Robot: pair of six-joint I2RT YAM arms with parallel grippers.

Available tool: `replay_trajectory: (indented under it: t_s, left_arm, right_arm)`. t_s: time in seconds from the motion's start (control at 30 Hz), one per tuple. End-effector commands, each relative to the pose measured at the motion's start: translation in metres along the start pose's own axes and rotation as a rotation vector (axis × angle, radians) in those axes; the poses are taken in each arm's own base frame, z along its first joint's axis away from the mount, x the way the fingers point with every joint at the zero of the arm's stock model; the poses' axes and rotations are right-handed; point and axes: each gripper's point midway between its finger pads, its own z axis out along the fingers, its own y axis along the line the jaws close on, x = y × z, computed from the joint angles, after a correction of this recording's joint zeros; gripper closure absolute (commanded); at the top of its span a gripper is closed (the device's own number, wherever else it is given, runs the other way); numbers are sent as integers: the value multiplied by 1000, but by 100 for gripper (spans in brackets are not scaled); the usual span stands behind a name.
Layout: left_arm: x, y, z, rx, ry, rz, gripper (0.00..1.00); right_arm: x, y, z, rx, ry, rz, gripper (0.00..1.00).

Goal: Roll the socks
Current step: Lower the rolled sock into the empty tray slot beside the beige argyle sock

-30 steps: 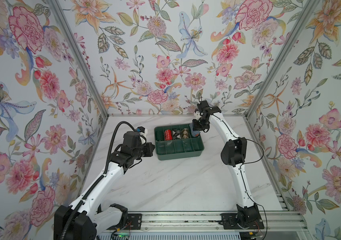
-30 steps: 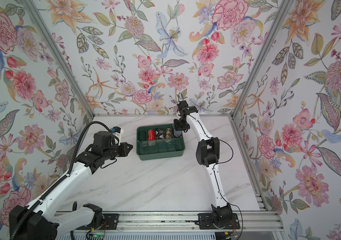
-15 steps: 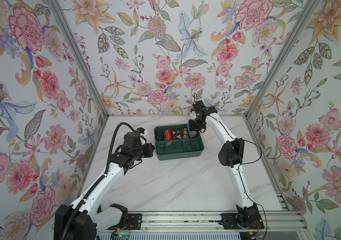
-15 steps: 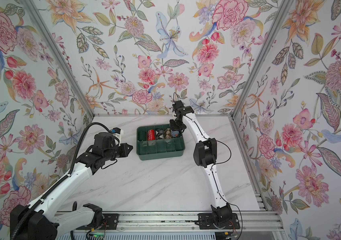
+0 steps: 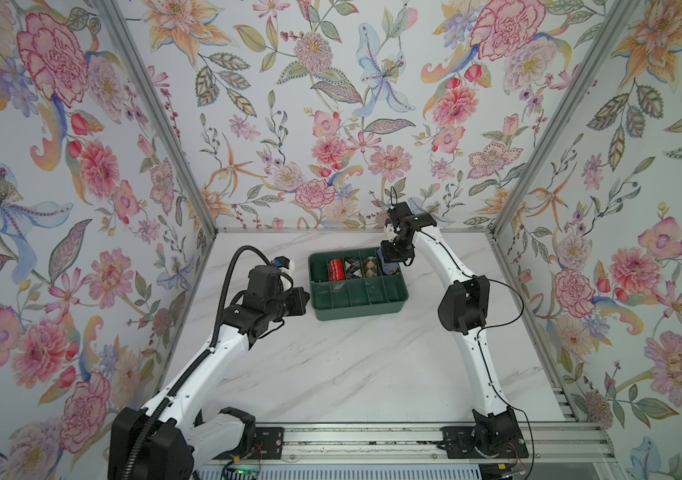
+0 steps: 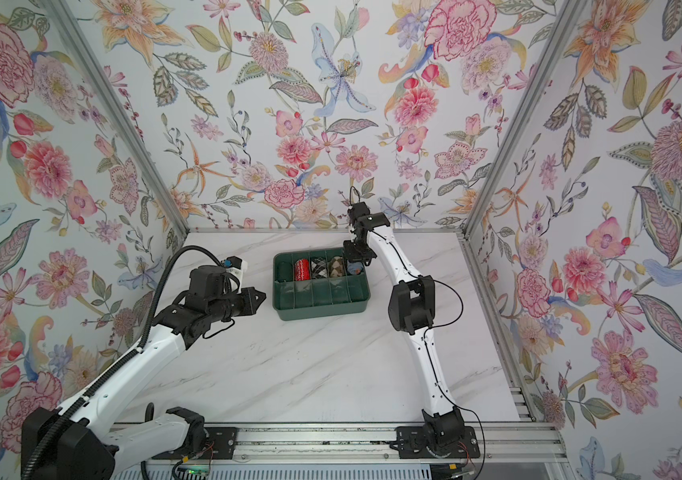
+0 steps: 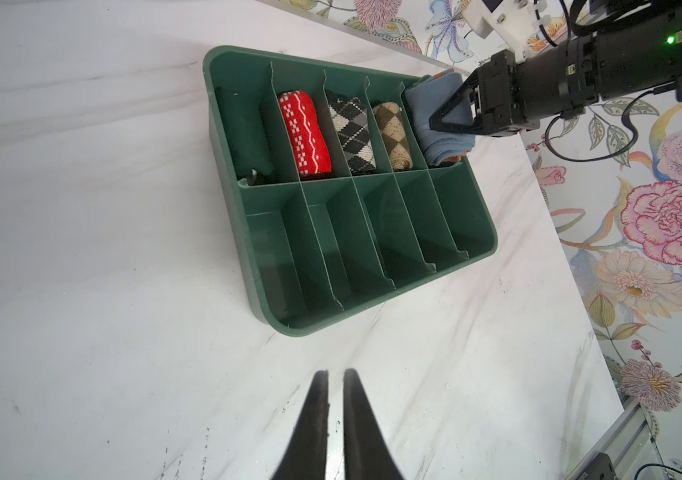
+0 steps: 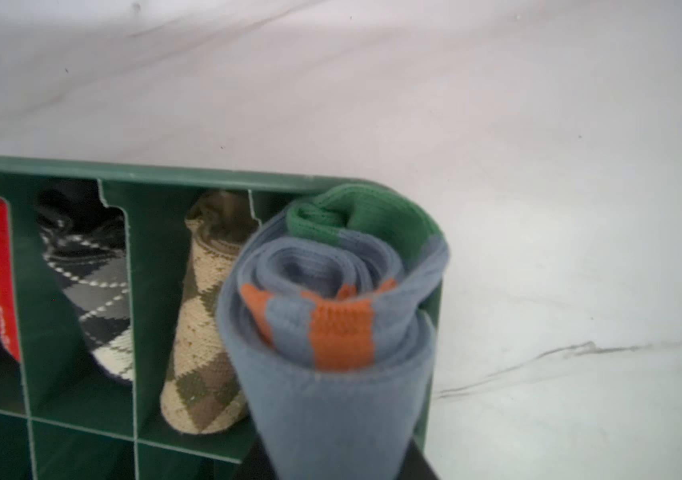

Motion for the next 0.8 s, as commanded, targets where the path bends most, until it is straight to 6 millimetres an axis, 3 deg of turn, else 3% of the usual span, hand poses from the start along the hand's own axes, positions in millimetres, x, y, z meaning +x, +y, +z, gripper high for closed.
replay_trajectory:
  t_s: [0.0,0.5,0.77]
  left_arm:
    - [4,8,1,-18,-1,-27,88]
    - [10,17,4,-51,9,-54,84]
    - [12,21,1,-73,5,-62,82]
  right_arm:
    - [21,-12,19,44,86,-23,100]
    - [24,-2,54,48,110,-22,98]
    - [30,-10,66,90,128,-6,80]
